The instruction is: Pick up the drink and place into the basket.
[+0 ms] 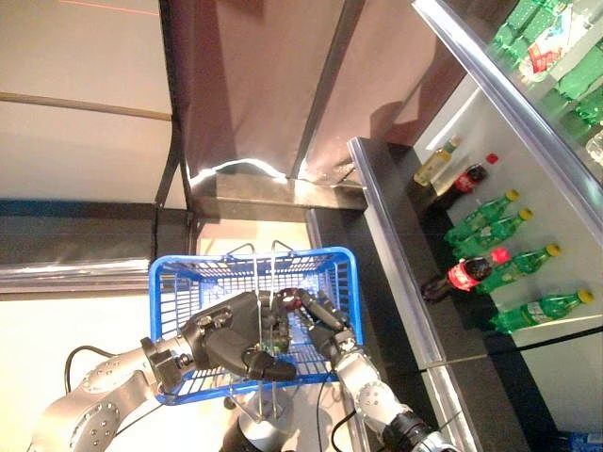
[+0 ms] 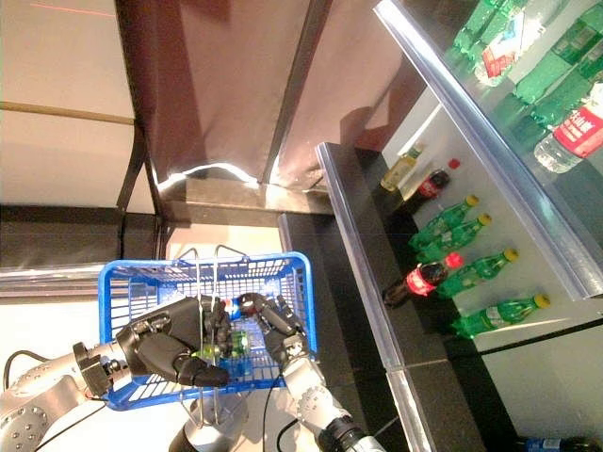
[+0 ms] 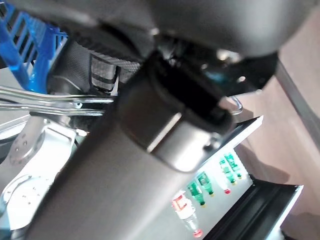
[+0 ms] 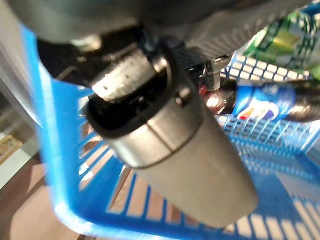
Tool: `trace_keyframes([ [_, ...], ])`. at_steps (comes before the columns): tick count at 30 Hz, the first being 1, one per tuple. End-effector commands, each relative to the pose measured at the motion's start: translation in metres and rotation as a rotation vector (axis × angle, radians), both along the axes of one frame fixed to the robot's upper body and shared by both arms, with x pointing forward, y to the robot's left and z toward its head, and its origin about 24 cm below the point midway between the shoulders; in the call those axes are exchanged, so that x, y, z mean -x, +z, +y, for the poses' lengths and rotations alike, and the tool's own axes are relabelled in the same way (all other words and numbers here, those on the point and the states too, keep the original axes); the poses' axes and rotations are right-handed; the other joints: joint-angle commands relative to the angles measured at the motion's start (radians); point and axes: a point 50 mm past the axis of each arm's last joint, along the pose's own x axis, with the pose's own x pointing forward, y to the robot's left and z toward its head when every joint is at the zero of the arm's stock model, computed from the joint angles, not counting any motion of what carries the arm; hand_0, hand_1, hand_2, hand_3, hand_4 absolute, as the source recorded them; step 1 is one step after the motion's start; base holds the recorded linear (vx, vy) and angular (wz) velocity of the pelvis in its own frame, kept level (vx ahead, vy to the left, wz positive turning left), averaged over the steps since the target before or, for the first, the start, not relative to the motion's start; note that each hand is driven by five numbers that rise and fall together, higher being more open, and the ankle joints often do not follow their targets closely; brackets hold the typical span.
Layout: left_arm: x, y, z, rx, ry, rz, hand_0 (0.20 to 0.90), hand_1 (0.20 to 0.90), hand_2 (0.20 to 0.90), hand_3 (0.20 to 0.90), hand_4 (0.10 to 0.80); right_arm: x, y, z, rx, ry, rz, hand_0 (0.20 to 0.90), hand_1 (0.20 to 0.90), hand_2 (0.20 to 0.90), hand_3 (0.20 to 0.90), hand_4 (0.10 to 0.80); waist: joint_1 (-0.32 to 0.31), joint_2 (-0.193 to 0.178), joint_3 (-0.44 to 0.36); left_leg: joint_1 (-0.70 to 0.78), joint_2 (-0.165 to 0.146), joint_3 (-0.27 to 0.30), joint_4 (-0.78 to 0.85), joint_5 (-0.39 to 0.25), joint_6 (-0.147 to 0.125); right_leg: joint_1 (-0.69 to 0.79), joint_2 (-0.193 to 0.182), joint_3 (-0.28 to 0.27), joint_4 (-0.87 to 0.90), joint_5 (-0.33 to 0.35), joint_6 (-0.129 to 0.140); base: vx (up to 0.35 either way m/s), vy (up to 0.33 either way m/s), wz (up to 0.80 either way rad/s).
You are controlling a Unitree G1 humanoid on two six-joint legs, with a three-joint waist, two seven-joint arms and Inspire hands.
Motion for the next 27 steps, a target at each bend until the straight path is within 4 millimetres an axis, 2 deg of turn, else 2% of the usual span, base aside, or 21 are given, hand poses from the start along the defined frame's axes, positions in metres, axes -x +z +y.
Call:
trace_keyframes([
  [1, 0.025, 0.069, -0.041, 0.447, -0.243, -0.406, 0.300, 0.300, 0.300, 0.200, 0.100, 0.026, 0.019, 0.042, -0.133, -0.060, -0.050, 0.900, 0.900, 0.900, 0.900, 0.800, -0.052, 0.055, -0.166, 0.231, 0.091, 0.039, -0.221, 0.065, 0.086, -0.057, -0.007, 0.034, -0.012, 0.263, 0.002, 0.000, 0.000, 0.00],
  [2, 0.025, 0.069, -0.041, 0.447, -0.243, -0.406, 0.300, 0.300, 0.300, 0.200, 0.100, 0.026, 0.019, 0.042, -0.133, -0.060, -0.050, 0.900, 0.900, 0.900, 0.900, 0.800, -0.052, 0.055, -0.166, 0.231, 0.091, 0.039, -0.221, 0.065, 0.086, -0.057, -0.007, 0.034, -0.012, 0.263, 0.002, -0.004, -0.011, -0.07],
  [4, 0.028, 0.069, -0.024, 0.415, -0.143, -0.433, 0.300, 0.300, 0.300, 0.200, 0.100, 0.033, 0.036, 0.027, -0.107, -0.047, -0.136, 0.900, 0.900, 0.900, 0.900, 0.800, -0.085, 0.050, -0.165, 0.238, 0.100, 0.067, -0.229, 0.062, 0.085, -0.071, -0.005, 0.042, -0.007, 0.263, 0.008, -0.019, -0.053, -0.06],
  [6, 0.027, 0.067, -0.020, 0.410, -0.097, -0.436, 0.300, 0.300, 0.300, 0.200, 0.100, 0.036, 0.041, 0.022, -0.110, -0.041, -0.162, 0.900, 0.900, 0.900, 0.900, 0.800, -0.098, 0.046, -0.163, 0.243, 0.104, 0.078, -0.230, 0.061, 0.083, -0.074, -0.005, 0.044, -0.003, 0.264, 0.012, 0.000, -0.072, -0.21],
  [10, 0.012, 0.053, -0.045, 0.367, -0.015, -0.451, 0.300, 0.300, 0.300, 0.200, 0.100, 0.039, 0.052, 0.029, -0.125, 0.003, -0.217, 0.900, 0.900, 0.900, 0.900, 0.800, -0.122, 0.035, -0.150, 0.273, 0.121, 0.108, -0.241, 0.056, 0.071, -0.067, -0.003, 0.047, 0.000, 0.259, 0.015, 0.026, -0.082, -0.18],
  [15, 0.009, 0.051, -0.052, 0.356, 0.013, -0.453, 0.300, 0.300, 0.300, 0.200, 0.100, 0.040, 0.054, 0.031, -0.127, 0.026, -0.225, 0.900, 0.900, 0.900, 0.900, 0.800, -0.135, 0.031, -0.151, 0.281, 0.125, 0.117, -0.243, 0.054, 0.069, -0.066, -0.001, 0.051, -0.001, 0.257, 0.014, 0.015, -0.024, -0.08],
  [16, -0.003, 0.046, -0.064, 0.296, 0.143, -0.458, 0.300, 0.300, 0.300, 0.200, 0.100, 0.049, 0.055, 0.033, -0.141, 0.146, -0.254, 0.900, 0.900, 0.900, 0.900, 0.800, -0.188, 0.023, -0.162, 0.312, 0.138, 0.159, -0.259, 0.049, 0.064, -0.066, 0.002, 0.074, -0.006, 0.252, 0.015, 0.036, -0.038, -0.07],
  [18, -0.003, 0.046, -0.064, 0.296, 0.143, -0.458, 0.300, 0.300, 0.300, 0.200, 0.100, 0.049, 0.055, 0.033, -0.141, 0.146, -0.254, 0.900, 0.900, 0.900, 0.900, 0.800, -0.188, 0.023, -0.162, 0.312, 0.138, 0.159, -0.259, 0.049, 0.064, -0.066, 0.002, 0.074, -0.006, 0.252, 0.015, 0.009, 0.000, -0.19],
  [19, -0.006, 0.041, -0.040, 0.257, 0.317, -0.455, 0.300, 0.300, 0.300, 0.200, 0.100, 0.066, 0.048, 0.022, -0.177, 0.271, -0.273, 0.900, 0.900, 0.900, 0.900, 0.800, -0.243, 0.030, -0.181, 0.330, 0.147, 0.201, -0.272, 0.050, 0.059, -0.078, 0.004, 0.110, -0.010, 0.245, 0.013, -0.019, 0.037, -0.31],
  [21, -0.006, 0.041, -0.040, 0.257, 0.317, -0.455, 0.300, 0.300, 0.300, 0.200, 0.100, 0.066, 0.048, 0.022, -0.177, 0.271, -0.273, 0.900, 0.900, 0.900, 0.900, 0.800, -0.243, 0.030, -0.181, 0.330, 0.147, 0.201, -0.272, 0.050, 0.059, -0.078, 0.004, 0.110, -0.010, 0.245, 0.013, -0.033, 0.065, -0.52],
  [22, 0.014, 0.032, 0.034, 0.256, 0.455, -0.412, 0.300, 0.300, 0.300, 0.200, 0.100, 0.093, 0.031, -0.009, -0.177, 0.350, -0.286, 0.900, 0.900, 0.900, 0.900, 0.800, -0.272, 0.049, -0.198, 0.330, 0.145, 0.227, -0.269, 0.053, 0.058, -0.095, -0.010, 0.130, -0.008, 0.247, 0.021, -0.048, 0.093, -0.74],
  [24, 0.014, 0.032, 0.034, 0.256, 0.455, -0.412, 0.300, 0.300, 0.300, 0.200, 0.100, 0.093, 0.031, -0.009, -0.177, 0.350, -0.286, 0.900, 0.900, 0.900, 0.900, 0.800, -0.272, 0.049, -0.198, 0.330, 0.145, 0.227, -0.269, 0.053, 0.058, -0.095, -0.010, 0.130, -0.008, 0.247, 0.021, -0.061, 0.023, -0.74],
  [25, 0.029, 0.024, 0.064, 0.221, 0.544, -0.377, 0.300, 0.300, 0.300, 0.200, 0.100, 0.101, 0.026, -0.016, -0.215, 0.355, -0.272, 0.900, 0.900, 0.900, 0.900, 0.800, -0.279, 0.052, -0.202, 0.325, 0.146, 0.234, -0.268, 0.048, 0.057, -0.105, -0.014, 0.140, -0.019, 0.253, 0.025, -0.075, -0.046, -0.74],
  [27, 0.029, 0.024, 0.064, 0.221, 0.544, -0.377, 0.300, 0.300, 0.300, 0.200, 0.100, 0.101, 0.026, -0.016, -0.215, 0.355, -0.272, 0.900, 0.900, 0.900, 0.900, 0.800, -0.279, 0.052, -0.202, 0.325, 0.146, 0.234, -0.268, 0.048, 0.057, -0.105, -0.014, 0.140, -0.019, 0.253, 0.025, -0.038, -0.023, -0.37],
])
